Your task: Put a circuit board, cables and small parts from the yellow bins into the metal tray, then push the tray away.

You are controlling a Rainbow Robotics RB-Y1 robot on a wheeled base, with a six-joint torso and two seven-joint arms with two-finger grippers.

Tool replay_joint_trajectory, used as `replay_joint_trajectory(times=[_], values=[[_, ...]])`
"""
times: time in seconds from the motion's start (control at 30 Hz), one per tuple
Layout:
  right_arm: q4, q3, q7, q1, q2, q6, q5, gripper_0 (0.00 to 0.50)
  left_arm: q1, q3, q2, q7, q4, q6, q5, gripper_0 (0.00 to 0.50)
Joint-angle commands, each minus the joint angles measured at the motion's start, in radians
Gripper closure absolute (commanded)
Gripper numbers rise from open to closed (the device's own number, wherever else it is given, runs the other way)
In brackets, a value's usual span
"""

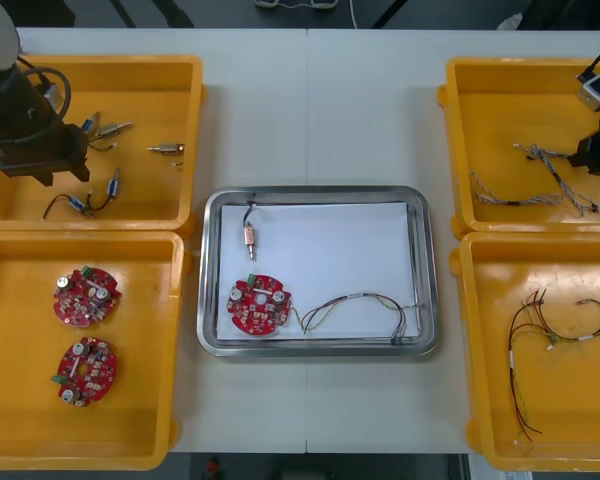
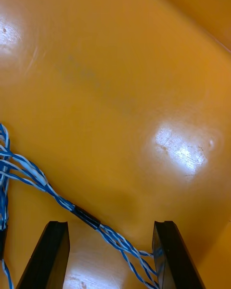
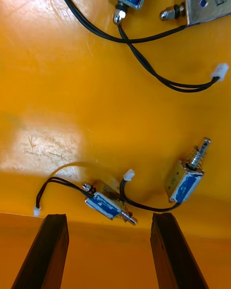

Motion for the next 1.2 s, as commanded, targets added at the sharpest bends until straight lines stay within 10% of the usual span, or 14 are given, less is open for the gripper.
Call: replay_joint_trajectory(times=[0.03,1.03,1.2], values=[[-0.011,0.014,-0.003,-0.012,0.007,-0.010,-0.010,0.000,-0.033,-0.021,0.033,0.004,0.017,-0.023,0.016,0.000],[-0.011,0.023,-0.003,0.068,0.032,-0.060,-0.036,0.000,0.066,-0.077,0.026,0.013,0.019,-0.129,0.053,0.000],[-0.011,0.023,-0.003,0.074,0.033,-0.058,-0.036,0.370,0.082,-0.077,0.025,0.010,0.017,-0.149,0.056,0.000]])
